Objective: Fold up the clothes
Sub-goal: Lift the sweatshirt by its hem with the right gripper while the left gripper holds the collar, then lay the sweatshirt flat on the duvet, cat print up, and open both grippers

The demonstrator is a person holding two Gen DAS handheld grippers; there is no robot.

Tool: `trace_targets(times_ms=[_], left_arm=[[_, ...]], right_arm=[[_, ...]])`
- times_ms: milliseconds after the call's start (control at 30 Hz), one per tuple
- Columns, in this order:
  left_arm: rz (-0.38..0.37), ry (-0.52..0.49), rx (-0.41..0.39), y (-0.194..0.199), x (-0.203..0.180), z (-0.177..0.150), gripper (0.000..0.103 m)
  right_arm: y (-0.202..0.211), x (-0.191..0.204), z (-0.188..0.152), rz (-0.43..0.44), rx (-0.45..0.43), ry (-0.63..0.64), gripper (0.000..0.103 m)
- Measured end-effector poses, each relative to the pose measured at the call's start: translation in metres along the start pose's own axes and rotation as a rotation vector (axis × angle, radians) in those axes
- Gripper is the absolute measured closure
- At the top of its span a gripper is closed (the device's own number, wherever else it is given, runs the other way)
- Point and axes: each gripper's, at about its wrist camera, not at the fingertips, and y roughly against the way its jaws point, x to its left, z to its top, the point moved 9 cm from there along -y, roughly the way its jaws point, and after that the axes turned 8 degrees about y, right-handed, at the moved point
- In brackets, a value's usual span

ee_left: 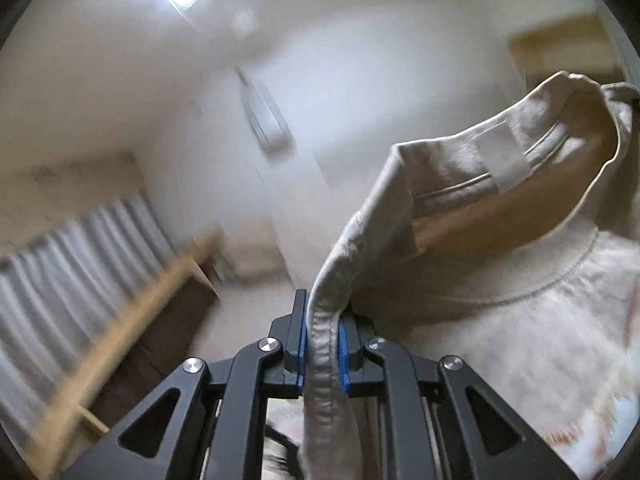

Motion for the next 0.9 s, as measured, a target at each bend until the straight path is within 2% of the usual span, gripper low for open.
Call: trace_targets(times_ms=[100, 167, 200, 267, 367, 400, 467, 533, 633, 667, 700, 733, 767, 800, 833, 900], left_arm=[[-0.061, 0.072, 0.169, -0.081, -0.027, -0.057, 0.091], [-0.087, 0.12, 0.26, -0.12, -0.039, -0.091, 0.092], [-0.087, 0.122, 0.292, -0.135, -0.045, -0.104, 0.092], [-0.08, 0.104, 0.313, -0.155, -0.06, -0.119, 0.092], [-0.095, 0.112, 0.329, -0.17, -0.061, -0.117, 0.092], [-0.101, 0.117, 0.332, -0.177, -0.061, -0.113, 0.092], [-0.101, 0.095, 0.345, -0.21, -0.077, -0.109, 0.092], [-0.101, 0.045, 0.4, -0.229, -0.088, -0.115, 0.092], [-0.104, 0.008, 0.497, -0.254, -0.102, -0.138, 0.088], [-0.112, 0.012, 0.529, -0.258, -0.105, -0.146, 0.076], [-0.115, 0.02, 0.56, -0.26, -0.105, -0.155, 0.066], [-0.119, 0.026, 0.588, -0.26, -0.105, -0.163, 0.04], [-0.124, 0.025, 0.595, -0.258, -0.103, -0.167, 0.032], [-0.124, 0.015, 0.577, -0.253, -0.099, -0.168, 0.032], [-0.121, 0.006, 0.557, -0.247, -0.092, -0.167, 0.032], [-0.151, 0.025, 0.536, -0.231, -0.079, -0.166, 0.032]], right_arm=[[-0.057, 0.081, -0.024, 0.123, 0.105, 0.034, 0.099], [-0.083, 0.123, -0.04, 0.269, 0.177, -0.037, 0.099], [-0.092, 0.139, -0.046, 0.307, 0.201, -0.049, 0.099], [-0.107, 0.163, -0.055, 0.269, 0.203, 0.039, 0.099], [-0.135, 0.183, -0.067, 0.203, 0.199, 0.164, 0.099], [-0.153, 0.206, -0.05, 0.199, 0.207, 0.173, 0.099], [-0.17, 0.212, -0.041, 0.187, 0.237, 0.164, 0.099], [-0.215, 0.229, -0.041, 0.216, 0.285, 0.15, 0.099], [-0.243, 0.266, -0.056, 0.37, 0.415, 0.101, 0.099], [-0.249, 0.277, -0.062, 0.416, 0.454, 0.067, 0.09], [-0.257, 0.288, -0.068, 0.452, 0.495, 0.026, 0.068], [-0.253, 0.296, -0.071, 0.468, 0.524, -0.023, 0.052], [-0.251, 0.294, -0.075, 0.479, 0.543, -0.084, 0.024], [-0.25, 0.293, -0.077, 0.492, 0.543, -0.133, 0.02], [-0.25, 0.293, -0.078, 0.513, 0.538, -0.172, 0.02], [-0.235, 0.267, -0.086, 0.541, 0.538, -0.264, 0.02]])
